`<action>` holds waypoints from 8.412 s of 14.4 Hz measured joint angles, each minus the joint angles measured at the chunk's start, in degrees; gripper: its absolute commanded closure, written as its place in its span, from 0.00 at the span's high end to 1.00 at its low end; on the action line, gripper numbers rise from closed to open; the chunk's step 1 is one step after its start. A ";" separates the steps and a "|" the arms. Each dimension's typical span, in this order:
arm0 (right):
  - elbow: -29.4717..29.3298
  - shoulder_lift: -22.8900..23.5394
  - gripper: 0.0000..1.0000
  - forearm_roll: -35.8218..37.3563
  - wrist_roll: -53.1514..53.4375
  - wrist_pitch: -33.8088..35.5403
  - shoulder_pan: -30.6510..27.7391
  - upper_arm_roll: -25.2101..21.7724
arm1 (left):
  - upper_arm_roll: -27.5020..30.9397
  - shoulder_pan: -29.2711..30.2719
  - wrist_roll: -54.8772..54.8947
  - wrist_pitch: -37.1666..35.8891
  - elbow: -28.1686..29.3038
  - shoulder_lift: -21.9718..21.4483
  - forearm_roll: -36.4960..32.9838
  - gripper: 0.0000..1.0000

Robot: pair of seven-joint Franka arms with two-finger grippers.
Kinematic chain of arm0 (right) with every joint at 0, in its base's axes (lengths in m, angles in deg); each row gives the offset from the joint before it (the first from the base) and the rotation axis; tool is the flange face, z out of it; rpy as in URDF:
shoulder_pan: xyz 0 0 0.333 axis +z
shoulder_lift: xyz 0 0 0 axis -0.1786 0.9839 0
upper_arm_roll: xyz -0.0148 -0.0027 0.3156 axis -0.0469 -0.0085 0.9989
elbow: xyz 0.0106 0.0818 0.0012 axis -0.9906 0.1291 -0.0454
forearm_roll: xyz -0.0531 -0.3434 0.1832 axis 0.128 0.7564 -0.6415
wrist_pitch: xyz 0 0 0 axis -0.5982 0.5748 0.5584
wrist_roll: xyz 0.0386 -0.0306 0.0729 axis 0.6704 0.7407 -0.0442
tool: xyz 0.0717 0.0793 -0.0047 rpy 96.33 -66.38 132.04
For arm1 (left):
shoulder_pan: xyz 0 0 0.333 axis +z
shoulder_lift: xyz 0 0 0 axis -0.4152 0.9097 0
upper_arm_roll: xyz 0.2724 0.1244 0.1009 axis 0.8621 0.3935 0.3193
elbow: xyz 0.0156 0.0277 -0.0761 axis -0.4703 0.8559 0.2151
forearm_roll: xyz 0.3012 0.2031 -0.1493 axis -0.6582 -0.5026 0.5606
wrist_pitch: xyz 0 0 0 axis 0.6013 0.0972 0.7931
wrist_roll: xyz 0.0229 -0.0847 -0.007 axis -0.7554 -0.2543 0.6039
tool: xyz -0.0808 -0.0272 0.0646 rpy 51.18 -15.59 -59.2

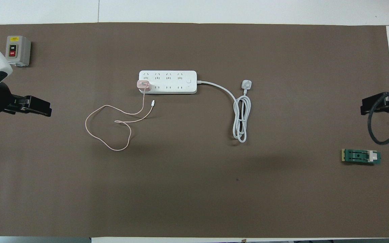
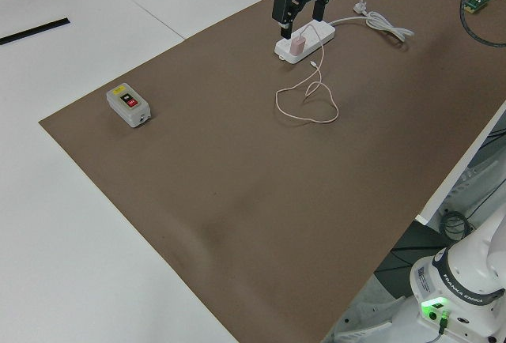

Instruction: Unplug charger and place it aside

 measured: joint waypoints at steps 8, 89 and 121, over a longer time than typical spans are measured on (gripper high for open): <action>0.00 0.00 1.00 0.00 -0.03 0.00 0.00 0.00 | 0.00 -0.02 -5.23 0.53 -0.22 0.36 0.00 1.00; -31.92 57.91 1.00 -50.74 74.70 -32.35 22.62 3.17 | -0.01 -19.18 -115.30 25.24 -13.41 33.53 -0.57 0.00; -28.97 57.59 0.34 -49.50 75.30 -38.86 24.49 3.00 | 0.00 -19.19 -112.35 25.25 -13.43 33.60 -0.58 0.00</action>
